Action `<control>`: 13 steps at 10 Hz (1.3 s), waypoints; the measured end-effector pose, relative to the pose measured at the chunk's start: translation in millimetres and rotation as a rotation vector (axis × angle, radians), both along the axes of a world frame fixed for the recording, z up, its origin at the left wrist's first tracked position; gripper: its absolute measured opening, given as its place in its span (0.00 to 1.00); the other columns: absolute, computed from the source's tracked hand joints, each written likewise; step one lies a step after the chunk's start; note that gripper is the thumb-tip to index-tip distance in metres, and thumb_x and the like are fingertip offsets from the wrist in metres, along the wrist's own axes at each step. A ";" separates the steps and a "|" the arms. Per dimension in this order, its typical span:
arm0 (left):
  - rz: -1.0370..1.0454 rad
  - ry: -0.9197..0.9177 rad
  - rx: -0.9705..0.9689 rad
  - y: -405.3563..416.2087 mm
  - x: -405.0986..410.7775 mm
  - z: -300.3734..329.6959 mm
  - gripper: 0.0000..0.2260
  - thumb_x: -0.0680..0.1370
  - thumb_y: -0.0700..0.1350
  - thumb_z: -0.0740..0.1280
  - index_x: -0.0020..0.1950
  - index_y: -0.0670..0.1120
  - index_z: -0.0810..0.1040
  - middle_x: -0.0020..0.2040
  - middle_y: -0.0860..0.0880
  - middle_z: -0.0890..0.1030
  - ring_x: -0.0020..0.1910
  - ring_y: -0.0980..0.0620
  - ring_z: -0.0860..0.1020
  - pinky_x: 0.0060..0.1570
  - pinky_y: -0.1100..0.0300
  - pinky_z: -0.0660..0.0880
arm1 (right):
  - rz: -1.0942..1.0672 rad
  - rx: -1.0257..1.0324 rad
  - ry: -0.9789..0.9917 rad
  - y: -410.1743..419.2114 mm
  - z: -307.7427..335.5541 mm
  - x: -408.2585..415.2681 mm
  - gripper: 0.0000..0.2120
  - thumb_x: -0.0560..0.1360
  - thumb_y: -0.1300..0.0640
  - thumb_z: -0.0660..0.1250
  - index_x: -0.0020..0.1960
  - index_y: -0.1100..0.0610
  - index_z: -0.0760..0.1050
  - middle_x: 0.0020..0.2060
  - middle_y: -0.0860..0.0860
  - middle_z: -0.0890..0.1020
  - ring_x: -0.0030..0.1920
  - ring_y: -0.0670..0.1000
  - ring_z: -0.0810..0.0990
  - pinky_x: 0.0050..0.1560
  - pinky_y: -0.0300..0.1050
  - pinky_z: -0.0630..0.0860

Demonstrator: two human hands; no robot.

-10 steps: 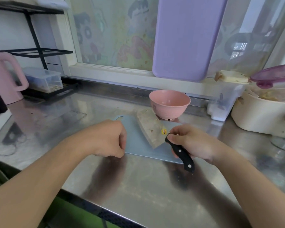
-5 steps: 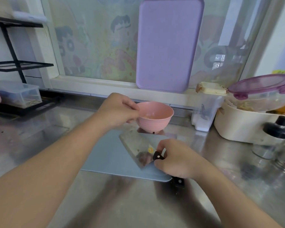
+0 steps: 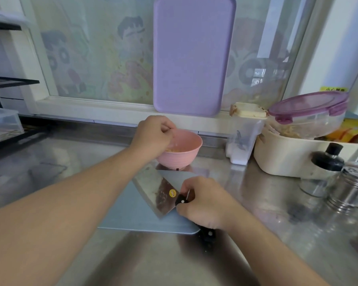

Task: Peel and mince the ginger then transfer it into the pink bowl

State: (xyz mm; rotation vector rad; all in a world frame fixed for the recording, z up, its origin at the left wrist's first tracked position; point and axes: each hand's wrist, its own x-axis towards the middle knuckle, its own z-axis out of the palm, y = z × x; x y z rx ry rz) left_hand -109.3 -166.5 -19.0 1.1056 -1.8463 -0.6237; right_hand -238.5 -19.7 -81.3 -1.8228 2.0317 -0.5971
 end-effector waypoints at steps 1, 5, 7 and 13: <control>0.049 0.086 -0.080 4.4 9.7 -2.0 0.05 0.78 0.42 0.72 0.49 0.52 0.85 0.44 0.57 0.86 0.43 0.63 0.83 0.42 0.73 0.74 | -0.027 -0.055 0.061 -2.5 -3.2 -2.2 0.09 0.67 0.48 0.66 0.45 0.49 0.80 0.40 0.45 0.83 0.43 0.51 0.83 0.42 0.49 0.83; 0.232 0.136 0.124 60.0 89.2 -69.6 0.05 0.76 0.43 0.71 0.43 0.52 0.83 0.41 0.55 0.85 0.47 0.50 0.84 0.55 0.51 0.79 | 0.010 -0.132 0.141 0.7 -2.4 4.1 0.13 0.71 0.48 0.65 0.54 0.45 0.82 0.56 0.40 0.82 0.59 0.50 0.81 0.58 0.50 0.81; 0.219 -0.227 0.132 79.4 119.9 -103.6 0.13 0.77 0.39 0.69 0.59 0.52 0.82 0.61 0.57 0.78 0.65 0.54 0.76 0.63 0.64 0.66 | -0.019 -0.091 0.300 -2.6 0.0 8.1 0.10 0.71 0.45 0.66 0.46 0.48 0.82 0.45 0.45 0.83 0.49 0.53 0.81 0.46 0.47 0.79; 0.246 0.038 -0.053 100.5 118.0 -99.3 0.07 0.80 0.43 0.69 0.44 0.53 0.82 0.43 0.60 0.83 0.47 0.64 0.79 0.47 0.73 0.70 | -0.155 -0.420 0.080 0.3 4.2 3.8 0.09 0.75 0.48 0.66 0.45 0.48 0.84 0.40 0.41 0.85 0.46 0.48 0.84 0.48 0.52 0.82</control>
